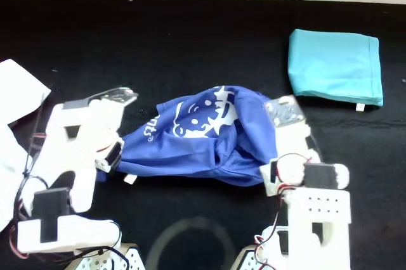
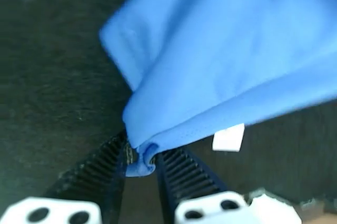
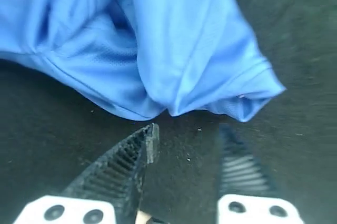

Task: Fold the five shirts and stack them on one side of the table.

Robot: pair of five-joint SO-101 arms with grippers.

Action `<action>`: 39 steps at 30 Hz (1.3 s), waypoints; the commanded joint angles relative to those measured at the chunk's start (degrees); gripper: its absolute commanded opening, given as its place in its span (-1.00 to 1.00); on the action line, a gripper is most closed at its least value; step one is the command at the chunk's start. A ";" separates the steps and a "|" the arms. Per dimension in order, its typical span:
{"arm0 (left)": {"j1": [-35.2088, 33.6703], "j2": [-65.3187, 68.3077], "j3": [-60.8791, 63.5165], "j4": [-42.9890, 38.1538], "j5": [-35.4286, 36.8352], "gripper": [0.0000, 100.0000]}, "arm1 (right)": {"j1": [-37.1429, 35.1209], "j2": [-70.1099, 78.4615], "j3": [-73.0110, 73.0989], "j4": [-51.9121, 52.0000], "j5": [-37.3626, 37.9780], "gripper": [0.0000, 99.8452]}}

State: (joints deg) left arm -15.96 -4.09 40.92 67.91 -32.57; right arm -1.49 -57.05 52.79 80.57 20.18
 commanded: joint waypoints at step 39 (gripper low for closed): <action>-11.65 -3.12 -27.38 10.64 1.58 -0.98 | -8.75 78.81 -86.55 -12.09 -11.25 -0.99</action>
State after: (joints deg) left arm -26.68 -6.46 22.46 73.71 -31.25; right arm -11.34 21.10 -25.71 68.62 6.55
